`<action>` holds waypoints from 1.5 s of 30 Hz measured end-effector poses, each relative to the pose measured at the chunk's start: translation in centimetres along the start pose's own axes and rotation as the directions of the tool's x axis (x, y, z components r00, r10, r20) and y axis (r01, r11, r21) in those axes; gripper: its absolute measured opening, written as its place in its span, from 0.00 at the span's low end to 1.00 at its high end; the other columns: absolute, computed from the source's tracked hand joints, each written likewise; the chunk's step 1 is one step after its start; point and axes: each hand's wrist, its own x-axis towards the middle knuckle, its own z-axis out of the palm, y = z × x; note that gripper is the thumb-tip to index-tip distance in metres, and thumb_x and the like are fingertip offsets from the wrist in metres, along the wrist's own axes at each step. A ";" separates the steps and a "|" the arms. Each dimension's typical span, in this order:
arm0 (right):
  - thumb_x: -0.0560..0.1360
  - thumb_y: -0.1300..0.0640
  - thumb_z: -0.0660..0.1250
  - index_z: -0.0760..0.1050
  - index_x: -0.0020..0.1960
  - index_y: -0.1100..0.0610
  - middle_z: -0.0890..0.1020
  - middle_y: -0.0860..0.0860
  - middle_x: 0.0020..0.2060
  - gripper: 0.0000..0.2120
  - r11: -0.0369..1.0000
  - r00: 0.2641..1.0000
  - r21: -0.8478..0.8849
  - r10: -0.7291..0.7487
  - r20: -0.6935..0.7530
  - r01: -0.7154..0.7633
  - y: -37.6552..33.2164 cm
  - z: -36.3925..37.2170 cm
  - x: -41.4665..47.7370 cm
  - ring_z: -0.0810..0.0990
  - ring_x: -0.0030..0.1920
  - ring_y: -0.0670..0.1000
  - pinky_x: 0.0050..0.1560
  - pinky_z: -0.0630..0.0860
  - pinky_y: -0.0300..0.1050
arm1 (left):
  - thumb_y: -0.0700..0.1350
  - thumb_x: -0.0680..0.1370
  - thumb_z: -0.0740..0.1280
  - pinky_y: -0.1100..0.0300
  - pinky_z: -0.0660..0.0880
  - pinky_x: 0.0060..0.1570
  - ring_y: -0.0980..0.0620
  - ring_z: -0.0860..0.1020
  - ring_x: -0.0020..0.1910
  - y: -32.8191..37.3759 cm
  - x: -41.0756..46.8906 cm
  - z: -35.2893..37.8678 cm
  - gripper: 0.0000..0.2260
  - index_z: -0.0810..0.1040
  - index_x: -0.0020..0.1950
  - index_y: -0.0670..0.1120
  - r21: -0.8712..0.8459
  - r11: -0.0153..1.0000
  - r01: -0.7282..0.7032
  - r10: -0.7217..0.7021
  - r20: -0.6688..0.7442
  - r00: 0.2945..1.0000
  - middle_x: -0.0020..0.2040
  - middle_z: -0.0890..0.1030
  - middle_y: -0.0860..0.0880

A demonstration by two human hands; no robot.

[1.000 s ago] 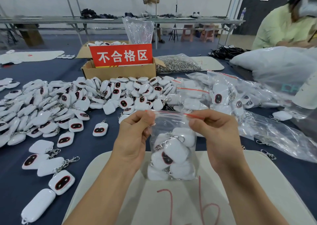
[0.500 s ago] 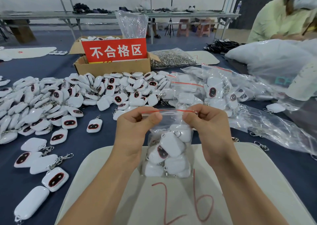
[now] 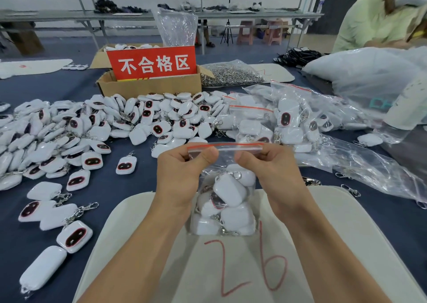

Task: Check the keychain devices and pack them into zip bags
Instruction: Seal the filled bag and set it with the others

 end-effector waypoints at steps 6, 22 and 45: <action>0.76 0.67 0.72 0.88 0.41 0.56 0.87 0.54 0.37 0.10 0.994 1.000 0.109 0.003 0.000 -0.003 -0.1 0.3 -0.2 0.84 0.36 0.50 0.37 0.80 0.42 | 0.47 0.63 0.79 0.61 0.80 0.39 0.53 0.84 0.37 0.2 -0.2 0.2 0.05 0.88 0.37 0.49 0.021 1.000 0.012 -0.012 0.028 1.000 0.37 0.87 0.48; 0.75 0.69 0.73 0.87 0.45 0.64 0.87 0.62 0.41 0.04 0.989 0.999 0.140 -0.039 -0.024 0.042 -0.3 1.2 -0.7 0.84 0.41 0.57 0.46 0.81 0.53 | 0.37 0.67 0.77 0.58 0.80 0.37 0.49 0.83 0.35 0.2 -0.7 0.8 0.05 0.87 0.35 0.47 0.015 1.000 -0.021 0.020 0.013 1.000 0.35 0.85 0.45; 0.73 0.66 0.75 0.86 0.37 0.52 0.86 0.52 0.34 0.11 0.996 0.996 0.067 -0.054 -0.070 0.059 -0.2 1.4 -0.6 0.83 0.36 0.50 0.42 0.78 0.45 | 0.42 0.67 0.77 0.55 0.82 0.34 0.41 0.86 0.38 0.7 -0.9 0.9 0.08 0.87 0.42 0.39 -0.028 0.996 0.080 -0.080 -0.001 0.997 0.40 0.87 0.38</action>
